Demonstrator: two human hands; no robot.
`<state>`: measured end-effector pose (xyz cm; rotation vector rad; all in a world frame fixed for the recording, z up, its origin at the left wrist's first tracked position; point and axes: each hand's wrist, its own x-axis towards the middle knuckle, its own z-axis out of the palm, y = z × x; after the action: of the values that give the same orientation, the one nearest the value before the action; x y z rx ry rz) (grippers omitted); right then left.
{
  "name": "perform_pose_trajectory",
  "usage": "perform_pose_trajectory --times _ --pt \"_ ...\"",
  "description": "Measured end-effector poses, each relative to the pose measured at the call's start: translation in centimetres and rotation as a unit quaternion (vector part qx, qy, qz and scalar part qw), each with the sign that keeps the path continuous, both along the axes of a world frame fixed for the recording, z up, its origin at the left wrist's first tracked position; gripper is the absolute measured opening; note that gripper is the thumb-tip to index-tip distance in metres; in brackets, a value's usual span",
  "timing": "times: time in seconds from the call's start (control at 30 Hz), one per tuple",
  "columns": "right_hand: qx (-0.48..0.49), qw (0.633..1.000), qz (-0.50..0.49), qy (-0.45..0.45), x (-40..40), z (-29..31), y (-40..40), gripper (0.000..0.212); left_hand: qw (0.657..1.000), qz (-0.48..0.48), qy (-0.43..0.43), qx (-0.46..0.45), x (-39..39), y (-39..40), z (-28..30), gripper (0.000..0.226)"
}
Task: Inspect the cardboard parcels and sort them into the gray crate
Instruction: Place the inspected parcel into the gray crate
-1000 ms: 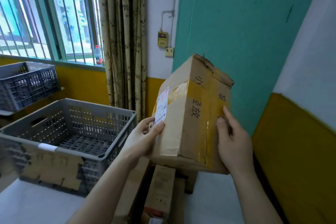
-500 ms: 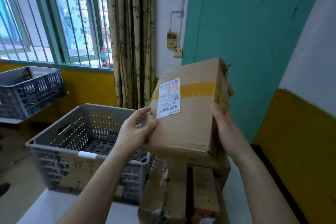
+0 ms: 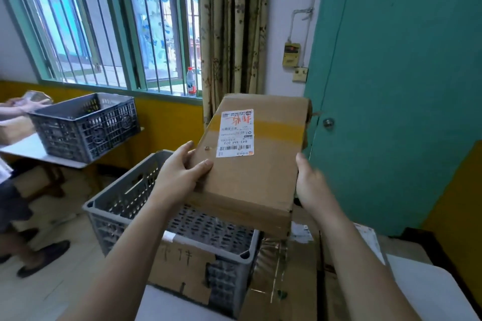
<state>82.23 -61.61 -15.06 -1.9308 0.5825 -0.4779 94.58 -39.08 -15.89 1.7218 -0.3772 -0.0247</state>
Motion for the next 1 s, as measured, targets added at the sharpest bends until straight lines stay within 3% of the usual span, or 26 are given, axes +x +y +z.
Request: perform_pose_trajectory --times 0.23,0.37,0.53,0.73,1.0 --pt "-0.041 0.999 0.001 -0.017 6.4 -1.4 2.7 0.054 0.999 0.034 0.025 0.032 4.2 4.0 -0.7 0.058" --pt "-0.037 0.999 0.021 0.021 9.8 -3.0 4.9 0.053 0.996 0.04 0.053 0.064 7.2 6.5 -1.8 0.052" --pt "-0.043 0.998 0.015 0.046 13.6 -4.5 7.8 0.052 0.987 0.073 0.025 0.139 11.7 9.1 -3.3 0.044" --pt "-0.02 0.995 -0.032 0.093 18.3 -6.5 12.8 0.049 0.965 0.003 0.031 0.26 18.6 12.8 -5.1 0.073" --pt "-0.034 0.987 -0.048 0.149 21.7 -9.4 15.2 0.022 0.923 -0.049 0.051 0.379 23.9 14.5 -8.3 0.045"
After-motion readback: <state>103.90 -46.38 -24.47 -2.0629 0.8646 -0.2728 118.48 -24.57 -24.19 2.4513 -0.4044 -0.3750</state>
